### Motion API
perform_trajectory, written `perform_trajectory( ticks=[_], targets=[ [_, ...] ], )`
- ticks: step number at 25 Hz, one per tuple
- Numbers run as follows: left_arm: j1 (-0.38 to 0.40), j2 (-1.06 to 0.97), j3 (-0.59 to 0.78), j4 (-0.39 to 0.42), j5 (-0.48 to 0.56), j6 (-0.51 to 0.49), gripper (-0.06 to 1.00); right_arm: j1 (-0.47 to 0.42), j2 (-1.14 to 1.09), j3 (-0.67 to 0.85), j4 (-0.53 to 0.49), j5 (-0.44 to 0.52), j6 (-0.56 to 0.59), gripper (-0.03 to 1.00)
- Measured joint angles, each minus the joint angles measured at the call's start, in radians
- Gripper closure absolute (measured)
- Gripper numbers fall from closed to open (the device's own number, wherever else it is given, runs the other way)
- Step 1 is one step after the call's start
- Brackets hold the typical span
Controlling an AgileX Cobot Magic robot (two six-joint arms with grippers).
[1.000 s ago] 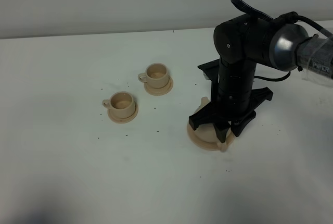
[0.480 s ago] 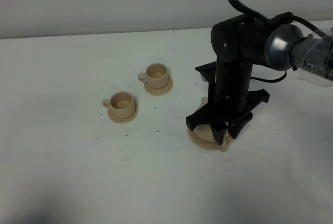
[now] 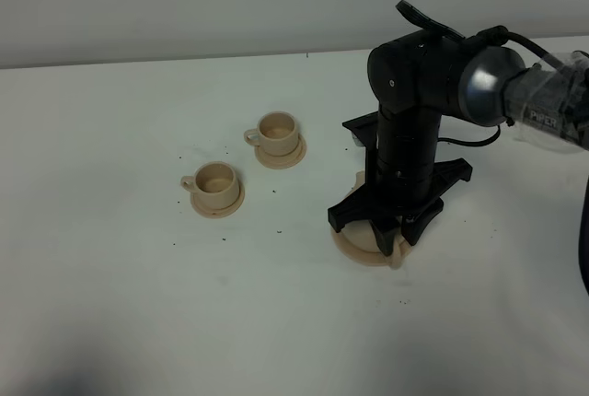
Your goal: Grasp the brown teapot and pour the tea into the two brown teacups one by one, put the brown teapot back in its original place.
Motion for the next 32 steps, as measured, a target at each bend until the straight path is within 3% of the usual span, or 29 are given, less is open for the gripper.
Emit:
perform_trajectory(
  ticks=[9, 17, 32],
  targets=[
    [0.0, 0.0, 0.0, 0.0, 0.0, 0.0, 0.67, 0.0, 0.012, -0.001, -0.011, 0.004, 0.0, 0.65],
    [0.0, 0.0, 0.0, 0.0, 0.0, 0.0, 0.67, 0.0, 0.013, -0.001, -0.013, 0.006, 0.0, 0.72],
    [0.0, 0.0, 0.0, 0.0, 0.0, 0.001, 0.67, 0.0, 0.05, -0.001, -0.015, 0.002, 0.007, 0.72]
  ],
)
